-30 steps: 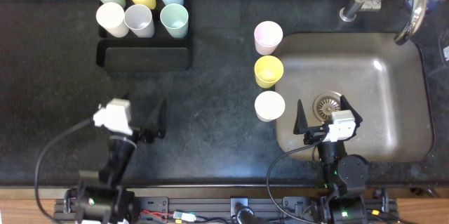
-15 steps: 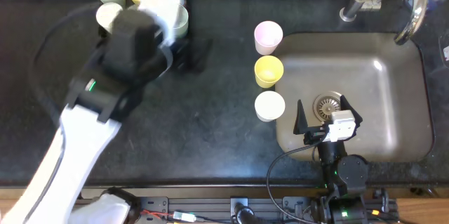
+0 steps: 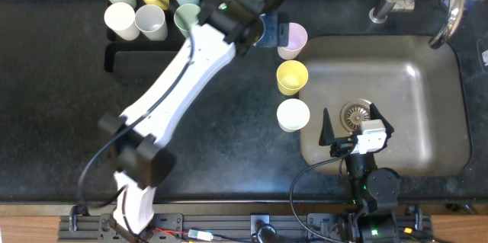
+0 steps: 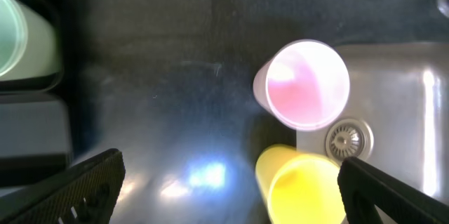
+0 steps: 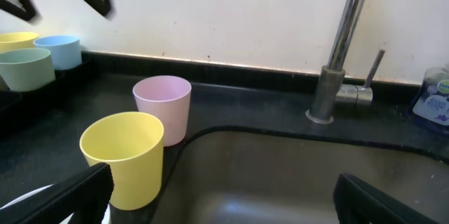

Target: Store Cups

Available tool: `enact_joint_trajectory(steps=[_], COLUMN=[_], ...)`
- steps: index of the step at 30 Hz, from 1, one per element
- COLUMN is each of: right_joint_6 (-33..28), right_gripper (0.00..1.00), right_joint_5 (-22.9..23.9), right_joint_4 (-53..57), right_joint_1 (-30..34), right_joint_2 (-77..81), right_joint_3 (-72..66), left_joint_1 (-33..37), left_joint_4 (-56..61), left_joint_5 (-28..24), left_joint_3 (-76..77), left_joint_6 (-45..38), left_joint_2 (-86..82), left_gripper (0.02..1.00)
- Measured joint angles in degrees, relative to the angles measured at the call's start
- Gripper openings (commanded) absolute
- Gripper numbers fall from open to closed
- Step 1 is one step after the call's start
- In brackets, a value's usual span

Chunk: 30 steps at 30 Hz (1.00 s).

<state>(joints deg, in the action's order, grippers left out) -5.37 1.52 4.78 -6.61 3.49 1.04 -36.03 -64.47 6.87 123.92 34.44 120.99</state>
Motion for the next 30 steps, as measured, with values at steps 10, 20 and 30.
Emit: enact_joint_trajectory(steps=[10, 20, 30], right_joint_6=[0.0, 0.0, 0.0], right_gripper=[0.998, 0.998, 0.993], right_joint_5=[0.0, 0.0, 0.0], right_joint_4=[0.0, 0.0, 0.0], right_joint_1=[0.0, 0.0, 0.0], right_joint_2=[0.0, 0.0, 0.0], right_joint_3=[0.0, 0.0, 0.0], left_joint_1=[-0.2, -1.5, -1.5], left_joint_4=[-0.5, -0.6, 1.1], left_joint_5=[0.3, 0.3, 0.2], left_joint_3=[9.2, 10.2, 10.2], left_joint_6=[2.5, 3.0, 3.5], left_joint_2=[11.1, 16.0, 19.7], left_gripper=[0.978, 0.901, 0.156])
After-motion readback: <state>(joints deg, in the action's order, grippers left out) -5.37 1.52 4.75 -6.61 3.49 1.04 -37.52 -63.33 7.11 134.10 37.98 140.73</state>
